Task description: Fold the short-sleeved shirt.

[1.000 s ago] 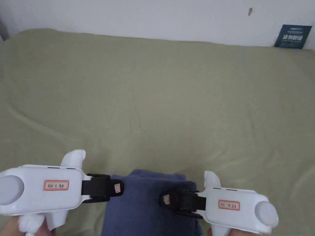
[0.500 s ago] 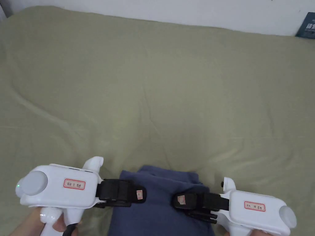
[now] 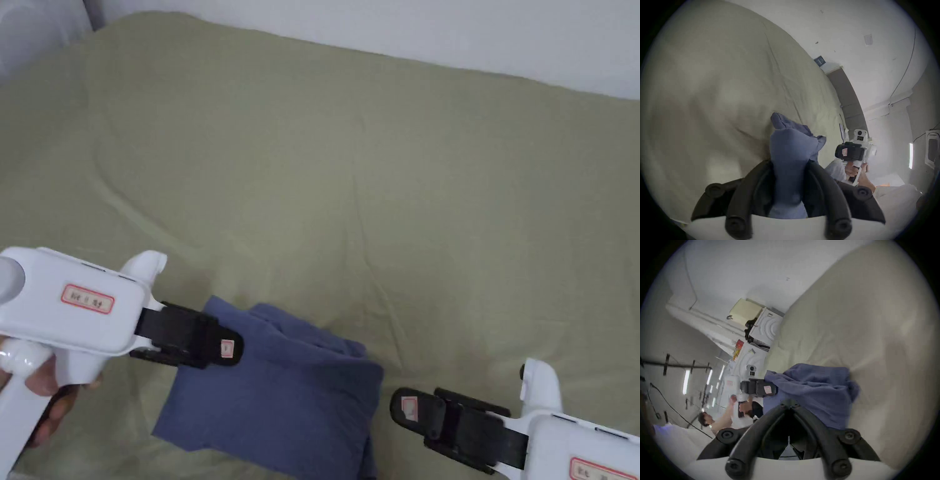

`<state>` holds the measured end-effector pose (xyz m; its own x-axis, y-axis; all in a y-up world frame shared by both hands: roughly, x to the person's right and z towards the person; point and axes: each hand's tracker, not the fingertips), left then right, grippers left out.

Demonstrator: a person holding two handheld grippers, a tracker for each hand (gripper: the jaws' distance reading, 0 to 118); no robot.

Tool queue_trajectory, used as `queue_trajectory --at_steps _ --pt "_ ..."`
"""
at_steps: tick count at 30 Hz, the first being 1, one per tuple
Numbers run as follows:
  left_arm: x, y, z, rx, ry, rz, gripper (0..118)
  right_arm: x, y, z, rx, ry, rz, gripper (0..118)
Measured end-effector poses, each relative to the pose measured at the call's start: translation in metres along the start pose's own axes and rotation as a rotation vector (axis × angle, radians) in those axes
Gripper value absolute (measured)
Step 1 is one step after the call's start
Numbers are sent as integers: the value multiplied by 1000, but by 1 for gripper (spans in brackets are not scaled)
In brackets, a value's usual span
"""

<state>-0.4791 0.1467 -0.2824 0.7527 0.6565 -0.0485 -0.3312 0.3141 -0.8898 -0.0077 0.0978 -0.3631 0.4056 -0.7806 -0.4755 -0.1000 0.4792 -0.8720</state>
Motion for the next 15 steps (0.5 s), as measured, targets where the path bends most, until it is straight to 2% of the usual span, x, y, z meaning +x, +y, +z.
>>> queue_trajectory --at_steps 8,11,15 --pt "-110 61 134 26 292 61 30 -3 6 -41 3 21 -9 0" --pt "-135 83 165 25 392 80 30 -1 6 -52 9 20 -24 0" --pt "-151 105 170 -3 438 117 30 4 8 -62 3 13 -35 0"
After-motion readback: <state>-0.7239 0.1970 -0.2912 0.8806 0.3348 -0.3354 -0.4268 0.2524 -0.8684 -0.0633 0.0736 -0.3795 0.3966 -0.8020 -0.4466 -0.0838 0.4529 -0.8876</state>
